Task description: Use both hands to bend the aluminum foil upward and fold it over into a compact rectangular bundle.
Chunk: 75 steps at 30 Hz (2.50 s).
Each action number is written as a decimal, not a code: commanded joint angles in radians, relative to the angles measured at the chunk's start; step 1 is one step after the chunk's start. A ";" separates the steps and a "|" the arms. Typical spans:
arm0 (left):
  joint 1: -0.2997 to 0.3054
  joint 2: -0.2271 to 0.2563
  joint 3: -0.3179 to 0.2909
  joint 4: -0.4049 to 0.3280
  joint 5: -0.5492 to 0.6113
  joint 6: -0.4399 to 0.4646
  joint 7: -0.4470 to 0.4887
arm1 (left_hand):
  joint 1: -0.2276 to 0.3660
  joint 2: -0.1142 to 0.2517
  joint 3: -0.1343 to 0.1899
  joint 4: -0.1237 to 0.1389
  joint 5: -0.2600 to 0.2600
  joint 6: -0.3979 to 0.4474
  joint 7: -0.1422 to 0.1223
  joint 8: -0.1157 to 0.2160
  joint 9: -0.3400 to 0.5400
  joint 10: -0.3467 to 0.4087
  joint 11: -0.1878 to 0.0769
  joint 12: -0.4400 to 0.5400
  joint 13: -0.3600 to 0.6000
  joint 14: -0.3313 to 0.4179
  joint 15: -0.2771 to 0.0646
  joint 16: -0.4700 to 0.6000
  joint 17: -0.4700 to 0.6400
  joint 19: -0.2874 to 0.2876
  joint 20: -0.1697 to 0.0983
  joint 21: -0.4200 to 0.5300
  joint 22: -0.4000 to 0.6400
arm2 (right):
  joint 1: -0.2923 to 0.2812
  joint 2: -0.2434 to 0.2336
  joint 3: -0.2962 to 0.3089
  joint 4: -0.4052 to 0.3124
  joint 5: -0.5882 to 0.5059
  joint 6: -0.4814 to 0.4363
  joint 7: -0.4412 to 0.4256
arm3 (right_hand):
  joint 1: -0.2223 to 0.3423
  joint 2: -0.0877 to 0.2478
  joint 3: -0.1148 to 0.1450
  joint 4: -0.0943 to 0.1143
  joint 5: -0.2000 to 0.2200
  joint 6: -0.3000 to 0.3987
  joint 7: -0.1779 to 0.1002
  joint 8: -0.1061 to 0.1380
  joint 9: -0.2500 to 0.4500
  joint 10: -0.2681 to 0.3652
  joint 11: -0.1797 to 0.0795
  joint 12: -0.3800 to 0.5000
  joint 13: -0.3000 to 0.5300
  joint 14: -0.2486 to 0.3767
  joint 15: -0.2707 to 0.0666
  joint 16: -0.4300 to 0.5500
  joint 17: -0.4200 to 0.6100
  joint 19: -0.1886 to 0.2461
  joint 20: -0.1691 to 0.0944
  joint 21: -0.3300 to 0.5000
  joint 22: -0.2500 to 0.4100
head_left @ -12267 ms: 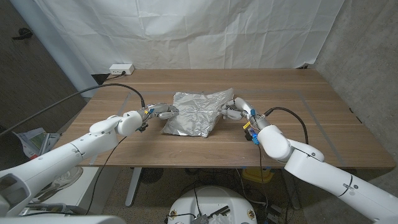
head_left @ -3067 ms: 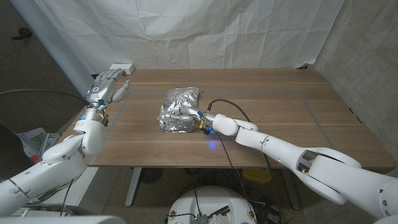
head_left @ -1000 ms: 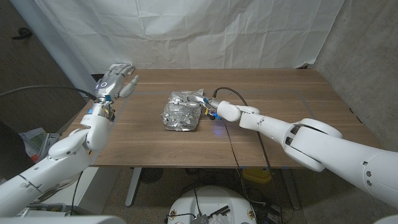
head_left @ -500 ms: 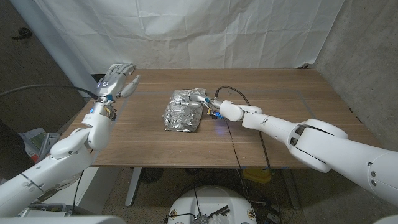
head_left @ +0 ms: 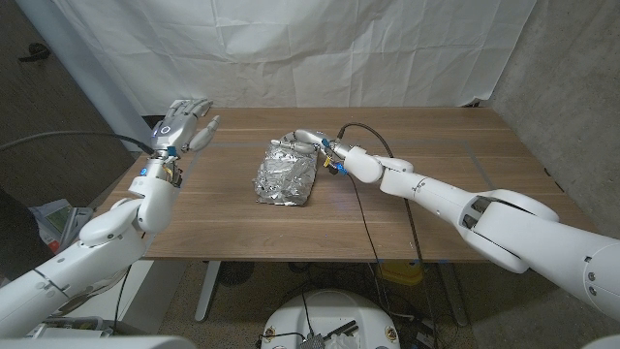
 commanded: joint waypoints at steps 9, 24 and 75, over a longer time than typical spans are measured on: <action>0.050 0.001 -0.043 -0.025 -0.001 0.007 0.003 | -0.007 -0.002 -0.001 0.007 0.003 0.004 -0.004 0.005 0.000 -0.002 -0.004 0.009 0.002 -0.004 -0.019 0.006 -0.001 -0.007 0.006 -0.002 0.003 | 0.185 0.195 -0.096 0.447 -0.019 0.040 -0.076 | 0.001 -0.001 0.004 -0.007 0.008 0.013 0.004 0.007 0.000 0.017 0.003 0.006 0.003 0.005 -0.003 0.003 -0.001 0.016 -0.001 -0.005 0.002; 0.065 -0.007 -0.055 -0.044 0.015 0.016 -0.011 | -0.012 -0.003 -0.002 0.008 0.004 0.004 -0.002 0.005 0.000 -0.002 -0.004 0.009 0.001 -0.006 -0.019 0.005 -0.001 -0.007 0.006 -0.003 0.003 | 0.212 0.239 -0.229 0.507 0.126 -0.185 0.008 | -0.004 -0.003 0.003 -0.008 0.012 0.034 0.010 0.012 -0.001 0.040 0.006 0.011 0.003 0.023 -0.009 0.007 -0.008 0.035 -0.010 -0.009 0.002; 0.032 -0.005 -0.033 -0.023 0.011 -0.029 -0.021 | -0.023 -0.002 -0.002 0.014 0.006 -0.002 -0.006 0.004 0.000 -0.006 -0.006 0.009 0.001 -0.008 -0.018 0.005 -0.002 -0.010 0.006 -0.006 0.003 | 0.068 0.003 -0.032 0.138 0.130 0.078 -0.055 | 0.000 -0.005 0.010 -0.021 0.024 0.007 -0.007 -0.004 -0.001 0.029 -0.002 -0.002 0.003 0.019 -0.009 0.000 -0.022 0.032 -0.009 -0.035 0.002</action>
